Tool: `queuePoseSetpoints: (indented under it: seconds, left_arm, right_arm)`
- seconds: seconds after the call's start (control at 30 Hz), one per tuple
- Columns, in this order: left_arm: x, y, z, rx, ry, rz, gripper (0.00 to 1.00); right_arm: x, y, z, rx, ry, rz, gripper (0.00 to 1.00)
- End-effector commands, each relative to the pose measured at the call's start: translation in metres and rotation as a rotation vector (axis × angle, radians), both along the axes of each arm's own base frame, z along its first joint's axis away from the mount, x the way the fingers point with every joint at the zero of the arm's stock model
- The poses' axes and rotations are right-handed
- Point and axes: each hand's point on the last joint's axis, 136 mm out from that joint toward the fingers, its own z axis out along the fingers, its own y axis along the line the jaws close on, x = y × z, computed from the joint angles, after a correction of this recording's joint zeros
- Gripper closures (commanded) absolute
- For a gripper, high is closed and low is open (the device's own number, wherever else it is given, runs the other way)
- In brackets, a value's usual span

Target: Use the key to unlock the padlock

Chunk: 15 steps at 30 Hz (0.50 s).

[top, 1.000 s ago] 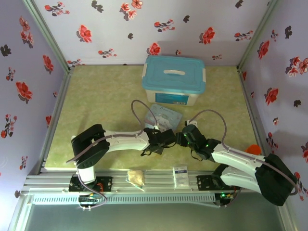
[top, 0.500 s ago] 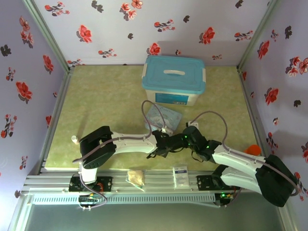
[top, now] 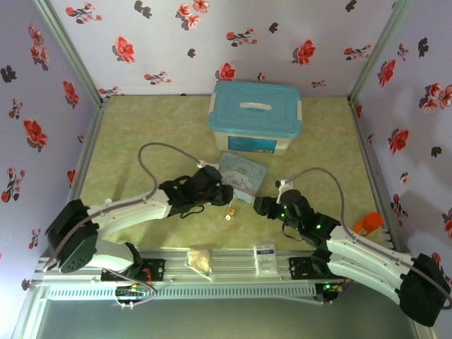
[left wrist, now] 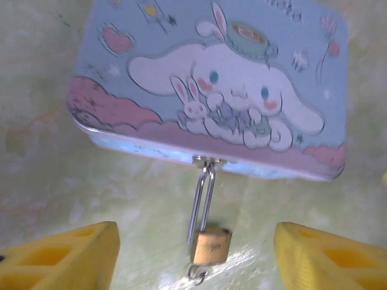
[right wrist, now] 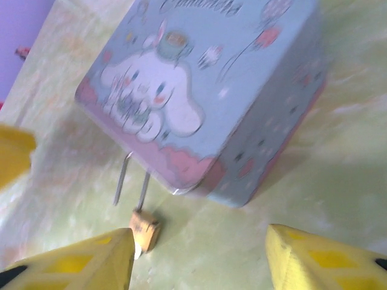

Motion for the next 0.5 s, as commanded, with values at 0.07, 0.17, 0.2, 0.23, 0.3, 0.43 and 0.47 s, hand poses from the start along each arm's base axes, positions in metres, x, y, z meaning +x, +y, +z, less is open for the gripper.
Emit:
queuePoseSetpoints:
  seconds: [0.07,0.17,0.2,0.23,0.3,0.43,0.47]
  left_arm:
    - [0.003,-0.005,0.003,-0.122,0.008,-0.014,0.28]
    - [0.006,-0.001,0.001,-0.113,0.008,-0.004,0.29]
    - [0.007,0.0,-0.001,-0.125,0.008,0.004,0.3]
    - [0.008,0.003,-0.002,-0.134,0.008,0.012,0.31]
    - [0.01,0.01,-0.007,-0.141,0.013,0.036,0.31]
    - [0.011,0.025,-0.017,-0.144,0.022,0.074,0.32]
    - [0.011,0.028,-0.019,-0.143,0.023,0.08,0.31]
  right_arm:
    - [-0.011,0.037,0.001,-0.034,0.01,0.067,0.43]
    - [-0.003,0.052,-0.011,-0.048,0.05,0.033,0.45]
    - [-0.001,0.059,-0.012,-0.048,0.054,0.033,0.46]
    - [0.002,0.066,-0.014,-0.052,0.054,0.024,0.46]
    - [0.008,0.073,-0.019,-0.073,0.055,0.0,0.47]
    - [0.013,0.085,-0.033,-0.114,0.077,-0.012,0.48]
    - [0.013,0.089,-0.037,-0.117,0.081,-0.01,0.48]
